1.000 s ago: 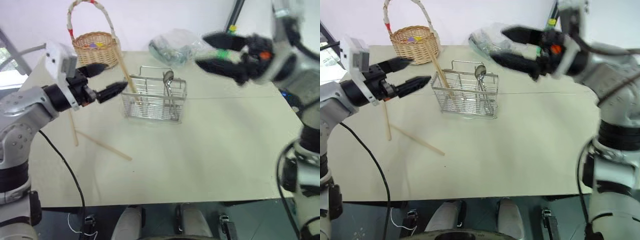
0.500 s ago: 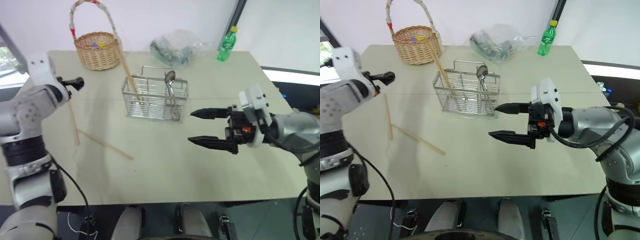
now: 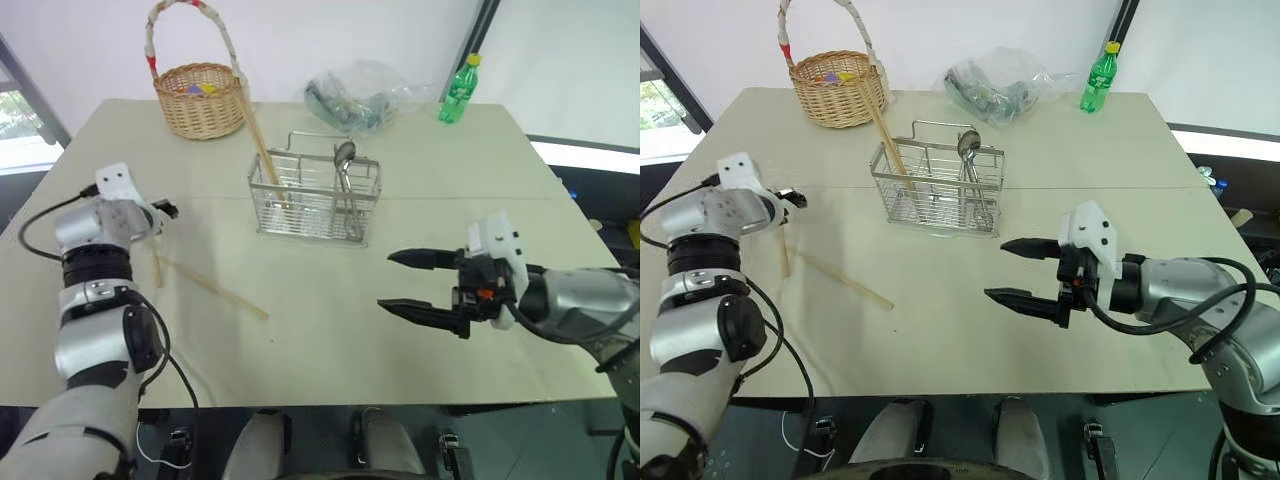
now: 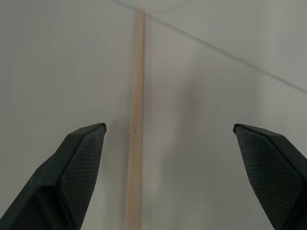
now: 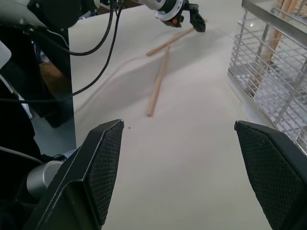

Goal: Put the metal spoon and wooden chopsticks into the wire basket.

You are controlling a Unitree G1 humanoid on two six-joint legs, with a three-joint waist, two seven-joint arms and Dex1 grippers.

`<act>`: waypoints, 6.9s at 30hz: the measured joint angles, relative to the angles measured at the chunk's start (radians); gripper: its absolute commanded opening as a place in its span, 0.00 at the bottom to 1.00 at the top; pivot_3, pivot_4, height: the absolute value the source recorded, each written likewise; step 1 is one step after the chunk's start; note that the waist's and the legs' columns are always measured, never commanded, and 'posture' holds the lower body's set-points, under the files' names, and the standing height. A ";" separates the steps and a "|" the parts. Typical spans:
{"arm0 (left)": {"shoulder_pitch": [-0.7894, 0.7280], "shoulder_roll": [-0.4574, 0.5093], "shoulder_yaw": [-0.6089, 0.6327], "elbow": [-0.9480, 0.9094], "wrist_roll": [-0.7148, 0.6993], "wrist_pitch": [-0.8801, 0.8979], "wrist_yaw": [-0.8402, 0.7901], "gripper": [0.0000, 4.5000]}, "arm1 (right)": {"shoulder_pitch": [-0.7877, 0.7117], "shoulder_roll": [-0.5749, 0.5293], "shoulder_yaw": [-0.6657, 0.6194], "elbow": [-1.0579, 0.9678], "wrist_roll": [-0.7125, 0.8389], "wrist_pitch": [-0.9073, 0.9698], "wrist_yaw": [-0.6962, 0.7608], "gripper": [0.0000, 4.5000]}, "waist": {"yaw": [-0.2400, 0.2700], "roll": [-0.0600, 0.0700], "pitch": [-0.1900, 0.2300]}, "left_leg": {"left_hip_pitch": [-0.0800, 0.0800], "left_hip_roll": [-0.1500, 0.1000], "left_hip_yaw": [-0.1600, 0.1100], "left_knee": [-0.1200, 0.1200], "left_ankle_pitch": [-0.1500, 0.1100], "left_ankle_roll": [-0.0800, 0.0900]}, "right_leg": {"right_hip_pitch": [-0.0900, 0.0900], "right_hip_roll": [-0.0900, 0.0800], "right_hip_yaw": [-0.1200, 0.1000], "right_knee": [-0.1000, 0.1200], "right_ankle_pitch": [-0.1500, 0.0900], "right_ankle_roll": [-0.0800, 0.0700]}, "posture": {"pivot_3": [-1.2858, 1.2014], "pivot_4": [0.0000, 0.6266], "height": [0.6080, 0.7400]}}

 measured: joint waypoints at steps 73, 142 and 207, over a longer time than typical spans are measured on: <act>0.023 -0.331 -0.211 -0.495 -0.073 -0.746 -0.527 0.01 | 0.035 -0.009 -0.128 0.032 0.045 -0.036 -0.228 0.86 | 0.001 0.002 0.000 | -0.001 0.000 0.001 0.002 0.000 0.001 | 0.003 -0.001 -0.004 -0.003 0.002 0.002 | 0.52 0.24 0.44; 0.052 -0.495 0.442 -0.832 0.322 0.656 0.262 0.01 | 0.067 -0.027 -0.032 0.031 0.016 -0.081 -0.071 0.86 | 0.030 0.001 -0.002 | 0.001 -0.001 0.000 0.002 0.000 -0.007 | 0.006 -0.001 -0.006 -0.002 0.001 0.003 | 0.52 0.24 0.44; 0.037 -0.273 -0.222 -0.581 -0.096 -0.505 -0.630 0.99 | 0.068 0.022 -0.061 0.023 0.071 -0.071 -0.227 0.86 | 0.023 0.001 -0.001 | -0.001 0.001 -0.001 0.002 0.002 -0.001 | 0.005 -0.002 -0.014 -0.003 0.002 0.001 | 0.52 0.24 0.44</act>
